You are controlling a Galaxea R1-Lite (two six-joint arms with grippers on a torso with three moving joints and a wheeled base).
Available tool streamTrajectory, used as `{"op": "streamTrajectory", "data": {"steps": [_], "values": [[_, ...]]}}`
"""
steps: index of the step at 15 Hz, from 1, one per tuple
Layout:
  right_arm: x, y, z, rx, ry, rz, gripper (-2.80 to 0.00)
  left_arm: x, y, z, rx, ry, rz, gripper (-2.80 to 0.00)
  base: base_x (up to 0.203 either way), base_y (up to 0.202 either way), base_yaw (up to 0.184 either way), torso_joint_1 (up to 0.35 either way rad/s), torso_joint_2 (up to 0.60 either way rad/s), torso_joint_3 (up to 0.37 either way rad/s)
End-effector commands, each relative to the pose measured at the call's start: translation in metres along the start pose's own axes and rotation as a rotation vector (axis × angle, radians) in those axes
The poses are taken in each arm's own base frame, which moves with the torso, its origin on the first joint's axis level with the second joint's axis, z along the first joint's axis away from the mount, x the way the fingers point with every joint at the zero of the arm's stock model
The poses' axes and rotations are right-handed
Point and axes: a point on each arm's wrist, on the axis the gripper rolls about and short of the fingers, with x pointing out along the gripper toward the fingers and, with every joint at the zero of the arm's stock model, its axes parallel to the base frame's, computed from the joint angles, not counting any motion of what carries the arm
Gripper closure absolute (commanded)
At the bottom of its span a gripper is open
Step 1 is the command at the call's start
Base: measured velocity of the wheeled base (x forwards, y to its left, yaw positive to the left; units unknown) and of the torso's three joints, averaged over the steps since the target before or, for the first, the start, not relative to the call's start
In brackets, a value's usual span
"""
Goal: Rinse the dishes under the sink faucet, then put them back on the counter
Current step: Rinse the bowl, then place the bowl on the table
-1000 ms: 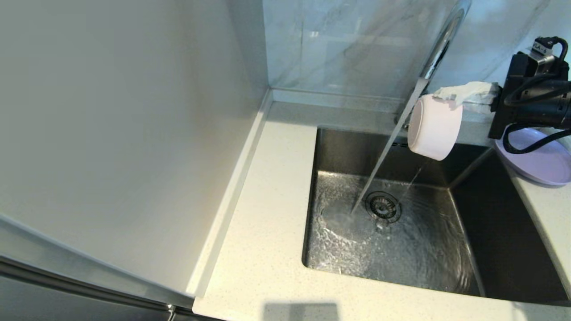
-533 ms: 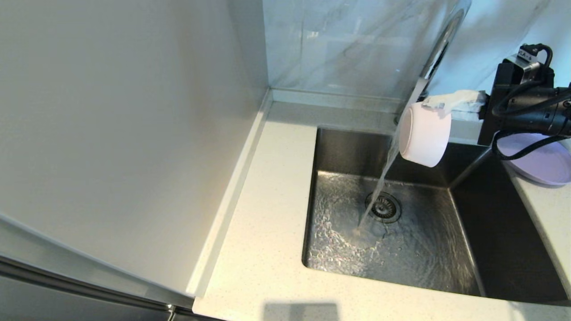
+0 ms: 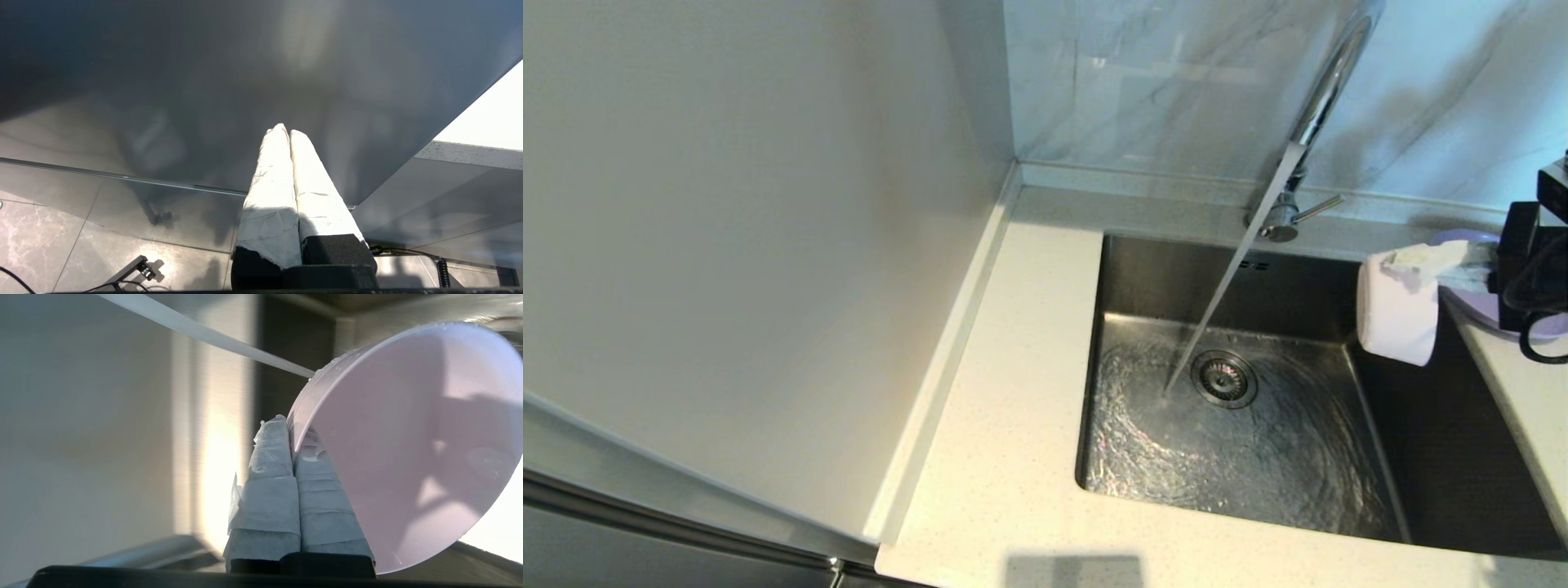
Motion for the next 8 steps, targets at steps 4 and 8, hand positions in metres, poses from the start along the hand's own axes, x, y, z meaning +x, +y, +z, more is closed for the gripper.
{"op": "streamTrajectory", "data": {"steps": [4, 8], "values": [[-0.033, 0.003, -0.017, -0.456, 0.001, -0.491, 0.0, 0.0, 0.0, 0.0, -0.001, 0.0, 0.0, 0.0, 0.0, 0.0, 0.0, 0.0, 0.0, 0.0], [-0.038, 0.026, -0.038, -0.56, -0.029, -0.666, 0.0, 0.0, 0.0, 0.0, -0.001, 0.0, 0.0, 0.0, 0.0, 0.0, 0.0, 0.0, 0.0, 0.0]]}}
